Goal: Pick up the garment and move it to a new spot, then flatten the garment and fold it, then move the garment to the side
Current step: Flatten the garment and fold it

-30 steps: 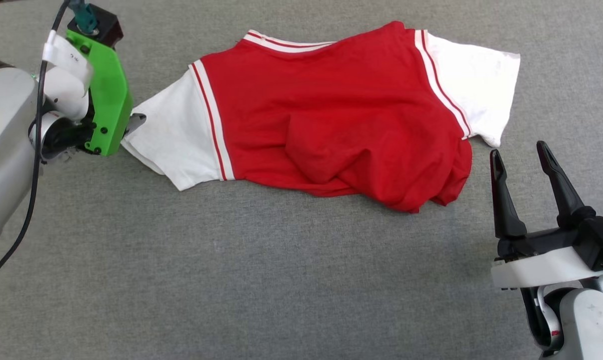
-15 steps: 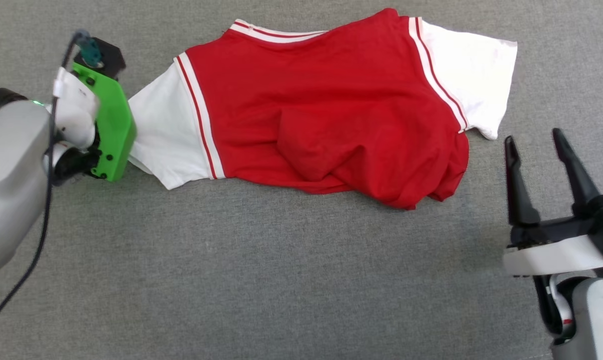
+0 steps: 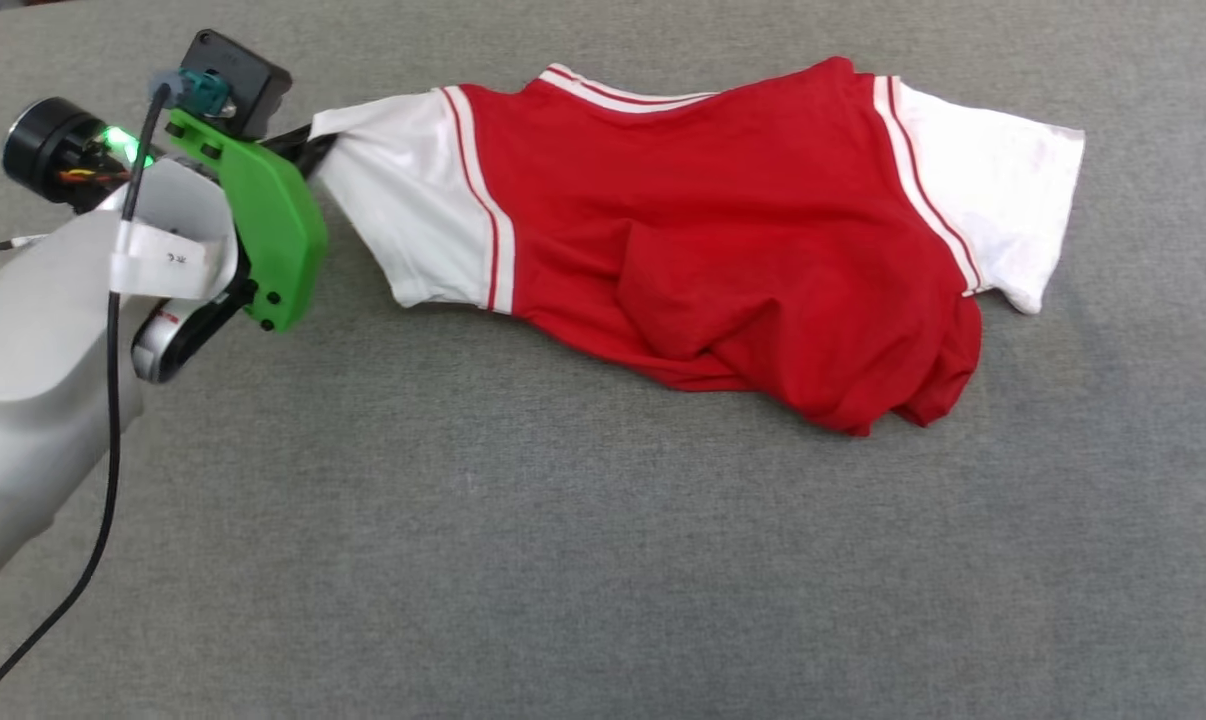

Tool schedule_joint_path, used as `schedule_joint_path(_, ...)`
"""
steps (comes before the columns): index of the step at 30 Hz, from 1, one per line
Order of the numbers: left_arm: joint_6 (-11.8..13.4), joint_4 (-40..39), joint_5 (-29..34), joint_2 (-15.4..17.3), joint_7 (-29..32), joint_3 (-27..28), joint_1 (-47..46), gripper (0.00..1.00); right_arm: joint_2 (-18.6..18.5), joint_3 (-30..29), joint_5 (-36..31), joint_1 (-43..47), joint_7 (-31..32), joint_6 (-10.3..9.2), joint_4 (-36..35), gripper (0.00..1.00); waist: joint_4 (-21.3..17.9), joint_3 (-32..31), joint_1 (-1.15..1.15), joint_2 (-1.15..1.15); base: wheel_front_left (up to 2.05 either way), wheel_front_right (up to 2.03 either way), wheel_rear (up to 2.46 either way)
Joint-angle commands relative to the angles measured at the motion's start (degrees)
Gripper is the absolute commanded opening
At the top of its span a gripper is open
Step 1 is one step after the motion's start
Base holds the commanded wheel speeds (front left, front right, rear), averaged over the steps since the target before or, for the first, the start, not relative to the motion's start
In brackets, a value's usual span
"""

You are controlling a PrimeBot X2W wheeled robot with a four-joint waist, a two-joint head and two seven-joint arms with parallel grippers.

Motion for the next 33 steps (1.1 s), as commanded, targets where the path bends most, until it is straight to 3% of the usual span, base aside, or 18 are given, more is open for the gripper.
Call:
schedule_joint_path(1, 1.2, -1.5, 1.0, 0.3, -0.7, 0.3, 0.8, 0.00, -1.7, 1.0, 2.0, -2.5, 2.6, 0.00, 1.3, 1.00, 1.1, 0.1, 0.00, 0.00, 0.00, 0.00, 0.00)
schedule_joint_path(13, 8.0, -13.5, 5.3, 1.6, -3.0, 0.6, 0.0, 0.00, -18.1, 13.8, 29.9, -16.3, 40.2, 0.00, 16.8, 1.00, 5.4, 3.5, 0.00, 0.00, 0.00, 0.00, 0.00)
schedule_joint_path(18, 9.5, -16.8, 6.5, 1.7, -3.1, 0.9, -1.2, 0.00, -20.8, 17.1, 36.2, -19.3, 51.6, 0.00, 20.5, 1.00, 7.1, 5.9, 0.00, 0.00, 0.00, 0.00, 0.00)
schedule_joint_path(28, 11.2, -20.6, 8.8, 2.5, -3.0, 1.4, -3.7, 0.00, -19.3, 20.5, 34.8, -24.9, 52.9, 0.00, 27.3, 1.00, 9.2, 11.6, 0.00, 0.00, 0.00, 0.00, 0.00)
schedule_joint_path(33, 11.6, -21.0, 8.9, 2.8, -3.4, 1.5, -3.8, 0.00, -18.0, 25.6, 34.5, -23.1, 53.7, 0.00, 31.4, 1.00, 9.5, 13.0, 0.00, 0.00, 0.00, 0.00, 0.00)
